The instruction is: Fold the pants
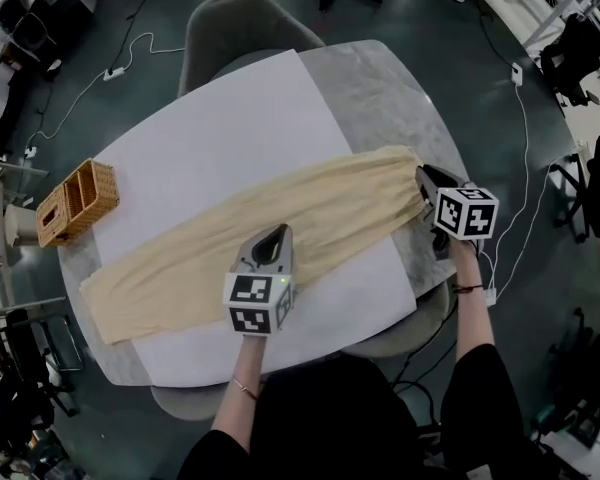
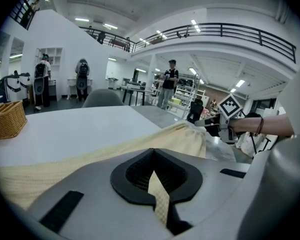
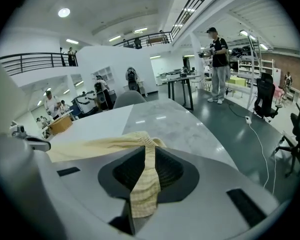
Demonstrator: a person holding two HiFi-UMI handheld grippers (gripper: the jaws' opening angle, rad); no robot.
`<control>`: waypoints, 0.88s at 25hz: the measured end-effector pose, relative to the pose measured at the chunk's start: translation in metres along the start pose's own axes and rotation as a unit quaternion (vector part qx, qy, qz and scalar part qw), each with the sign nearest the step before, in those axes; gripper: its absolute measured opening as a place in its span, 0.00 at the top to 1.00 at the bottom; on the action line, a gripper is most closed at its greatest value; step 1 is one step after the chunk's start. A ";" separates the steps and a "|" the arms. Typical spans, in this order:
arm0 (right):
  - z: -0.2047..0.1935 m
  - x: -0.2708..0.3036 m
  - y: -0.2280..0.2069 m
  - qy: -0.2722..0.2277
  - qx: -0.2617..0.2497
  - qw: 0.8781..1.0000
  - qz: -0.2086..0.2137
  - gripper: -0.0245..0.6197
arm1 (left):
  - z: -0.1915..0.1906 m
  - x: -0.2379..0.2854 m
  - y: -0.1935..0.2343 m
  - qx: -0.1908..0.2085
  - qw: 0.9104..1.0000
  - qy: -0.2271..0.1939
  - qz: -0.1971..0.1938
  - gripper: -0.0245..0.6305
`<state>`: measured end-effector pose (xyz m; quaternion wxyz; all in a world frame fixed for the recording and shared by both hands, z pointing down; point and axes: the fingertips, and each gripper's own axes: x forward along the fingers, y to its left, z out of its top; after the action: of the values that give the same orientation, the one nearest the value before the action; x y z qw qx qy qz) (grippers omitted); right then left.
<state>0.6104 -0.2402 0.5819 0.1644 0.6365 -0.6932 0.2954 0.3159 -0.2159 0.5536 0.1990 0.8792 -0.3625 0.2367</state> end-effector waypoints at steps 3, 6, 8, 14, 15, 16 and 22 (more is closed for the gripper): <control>-0.006 0.009 -0.007 0.023 -0.001 1.000 -0.003 0.84 | 0.000 0.004 0.000 -0.003 1.000 0.003 0.000 0.95; -0.011 0.017 -0.012 0.039 -0.007 0.999 -0.003 0.77 | 0.000 0.007 -0.001 -0.008 1.000 0.004 0.003 0.95; -0.014 0.021 -0.017 0.049 -0.013 0.999 -0.007 0.72 | -0.001 0.009 -0.002 -0.009 1.000 0.006 0.004 0.95; -0.020 0.034 -0.023 0.069 -0.023 0.997 0.001 0.67 | -0.004 0.009 0.000 -0.011 1.000 0.010 0.011 0.95; -0.020 0.035 -0.024 0.071 -0.024 0.997 0.002 0.66 | -0.004 0.009 0.000 -0.010 1.000 0.011 0.011 0.95; -0.021 0.036 -0.024 0.074 -0.024 0.997 0.003 0.67 | -0.004 0.009 0.000 -0.010 1.000 0.011 0.012 0.95; -0.024 0.040 -0.026 0.100 -0.029 0.995 -0.002 0.67 | -0.001 0.009 0.000 -0.013 1.000 0.009 0.016 0.95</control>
<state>0.6269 -0.2566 0.6297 0.2514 0.6002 -0.6804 0.3370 0.3208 -0.2201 0.5597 0.2096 0.8683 -0.3779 0.2435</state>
